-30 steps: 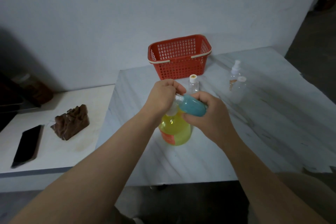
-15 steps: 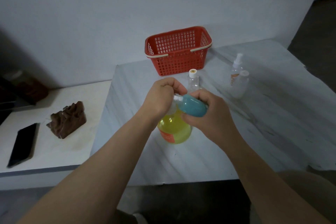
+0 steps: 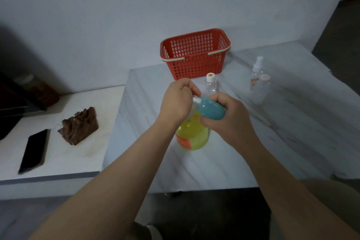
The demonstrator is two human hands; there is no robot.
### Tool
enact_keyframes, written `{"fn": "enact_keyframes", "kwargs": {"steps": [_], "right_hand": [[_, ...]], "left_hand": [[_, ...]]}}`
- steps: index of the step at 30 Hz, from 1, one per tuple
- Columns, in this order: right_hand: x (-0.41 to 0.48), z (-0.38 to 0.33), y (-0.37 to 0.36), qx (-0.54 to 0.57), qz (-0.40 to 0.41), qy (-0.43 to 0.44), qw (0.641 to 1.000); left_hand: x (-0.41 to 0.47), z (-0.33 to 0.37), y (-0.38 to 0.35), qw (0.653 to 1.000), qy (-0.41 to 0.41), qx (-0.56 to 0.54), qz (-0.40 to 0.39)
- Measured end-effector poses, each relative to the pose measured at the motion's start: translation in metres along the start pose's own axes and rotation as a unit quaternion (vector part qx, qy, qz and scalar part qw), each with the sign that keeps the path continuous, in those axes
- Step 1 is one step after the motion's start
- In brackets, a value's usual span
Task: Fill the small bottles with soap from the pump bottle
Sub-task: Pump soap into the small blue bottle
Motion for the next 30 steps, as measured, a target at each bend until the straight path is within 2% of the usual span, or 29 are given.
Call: {"fn": "enact_keyframes", "kwargs": {"steps": [3,9,19,30], "right_hand": [[-0.002,-0.003,0.002,0.008,0.007,0.004,1.000],[-0.002,-0.005,0.005,0.020,0.004,0.000,1.000],[-0.002,0.004,0.013,0.034,0.004,0.001,0.999],[-0.007,0.005,0.013,0.074,0.005,-0.031,0.997]], "left_hand": [[-0.003,0.006,0.001,1.000,-0.014,-0.013,0.012],[-0.008,0.011,0.005,0.997,0.007,-0.077,0.003],[-0.012,0.016,0.012,0.991,0.044,-0.122,0.009],[-0.021,0.019,0.023,0.995,0.024,-0.094,0.036]]}}
Point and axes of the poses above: each hand's wrist, its own x-axis towards the middle knuckle, its own y-axis out of the back of the hand, z = x × y, the point moved 1 cm from there along x, towards the middle knuckle, and after that the axes turned 9 degrees about -x, right-handed, at the moved point
